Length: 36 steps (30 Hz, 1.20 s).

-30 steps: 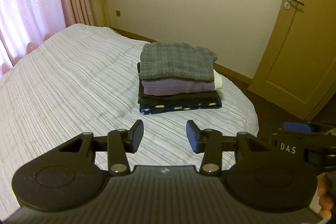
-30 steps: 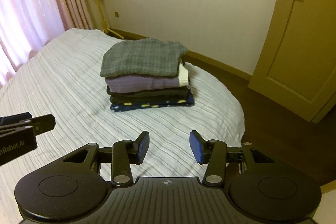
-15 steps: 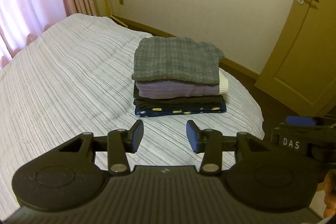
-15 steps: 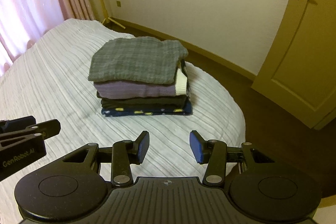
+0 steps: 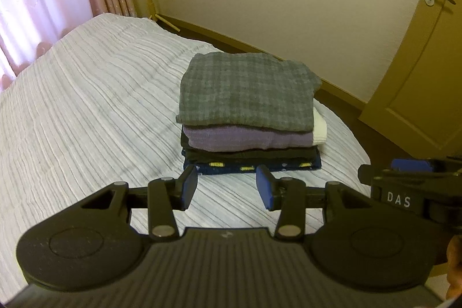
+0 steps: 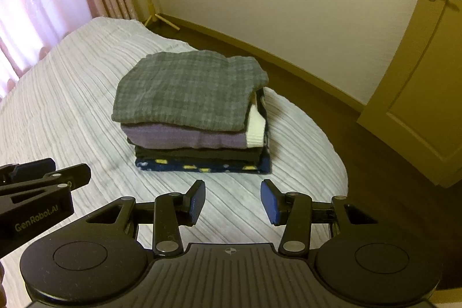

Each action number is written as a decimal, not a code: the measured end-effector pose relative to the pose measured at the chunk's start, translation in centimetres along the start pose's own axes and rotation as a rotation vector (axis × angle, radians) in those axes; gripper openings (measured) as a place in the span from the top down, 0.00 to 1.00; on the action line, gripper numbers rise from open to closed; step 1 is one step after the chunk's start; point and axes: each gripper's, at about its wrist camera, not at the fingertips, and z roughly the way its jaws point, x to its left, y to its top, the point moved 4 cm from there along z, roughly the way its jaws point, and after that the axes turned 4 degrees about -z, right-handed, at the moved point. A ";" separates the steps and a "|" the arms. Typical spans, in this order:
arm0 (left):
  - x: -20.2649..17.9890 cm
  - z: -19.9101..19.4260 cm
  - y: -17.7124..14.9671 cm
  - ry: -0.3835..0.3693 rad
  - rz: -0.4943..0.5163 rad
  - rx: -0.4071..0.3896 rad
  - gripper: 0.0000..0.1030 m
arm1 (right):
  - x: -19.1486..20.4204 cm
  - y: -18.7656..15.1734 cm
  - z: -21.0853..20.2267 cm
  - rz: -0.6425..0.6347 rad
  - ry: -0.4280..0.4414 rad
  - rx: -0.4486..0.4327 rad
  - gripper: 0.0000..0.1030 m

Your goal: Fold clothes

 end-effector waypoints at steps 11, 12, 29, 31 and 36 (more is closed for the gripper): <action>0.6 2.8 1.3 0.007 -0.008 0.027 0.60 | 0.4 1.6 3.1 -0.020 0.012 0.044 0.55; 0.7 3.0 1.4 0.007 -0.009 0.029 0.60 | 0.4 1.7 3.3 -0.021 0.012 0.047 0.55; 0.9 4.5 1.5 -0.012 0.003 0.057 0.60 | 0.3 1.2 5.1 -0.014 -0.011 0.099 0.55; 0.9 4.4 1.5 -0.014 0.004 0.056 0.60 | 0.4 1.1 5.0 -0.015 -0.012 0.100 0.55; 0.7 4.2 1.3 -0.017 0.005 0.054 0.59 | 0.3 1.1 4.8 -0.018 -0.012 0.105 0.55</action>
